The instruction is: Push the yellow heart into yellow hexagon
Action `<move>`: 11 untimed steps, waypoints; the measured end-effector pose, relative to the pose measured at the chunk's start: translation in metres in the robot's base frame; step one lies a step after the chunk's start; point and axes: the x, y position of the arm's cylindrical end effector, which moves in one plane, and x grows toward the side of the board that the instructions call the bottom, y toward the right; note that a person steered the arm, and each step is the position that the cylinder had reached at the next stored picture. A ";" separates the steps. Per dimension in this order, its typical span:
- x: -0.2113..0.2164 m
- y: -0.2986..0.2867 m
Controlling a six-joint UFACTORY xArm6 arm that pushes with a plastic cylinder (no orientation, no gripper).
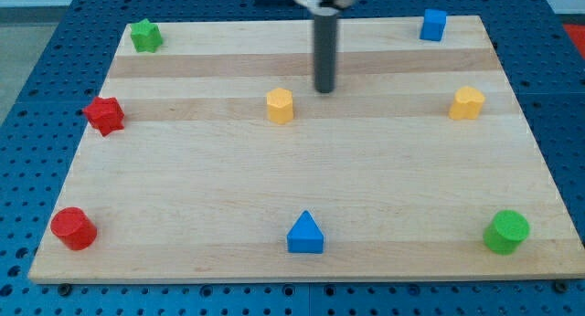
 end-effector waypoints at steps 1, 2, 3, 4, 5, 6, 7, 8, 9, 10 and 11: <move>0.000 0.102; 0.000 0.210; 0.010 0.283; 0.025 0.276; 0.026 0.226; 0.027 0.166; 0.027 0.154; 0.027 0.179; 0.033 0.190; 0.046 0.183; 0.048 0.137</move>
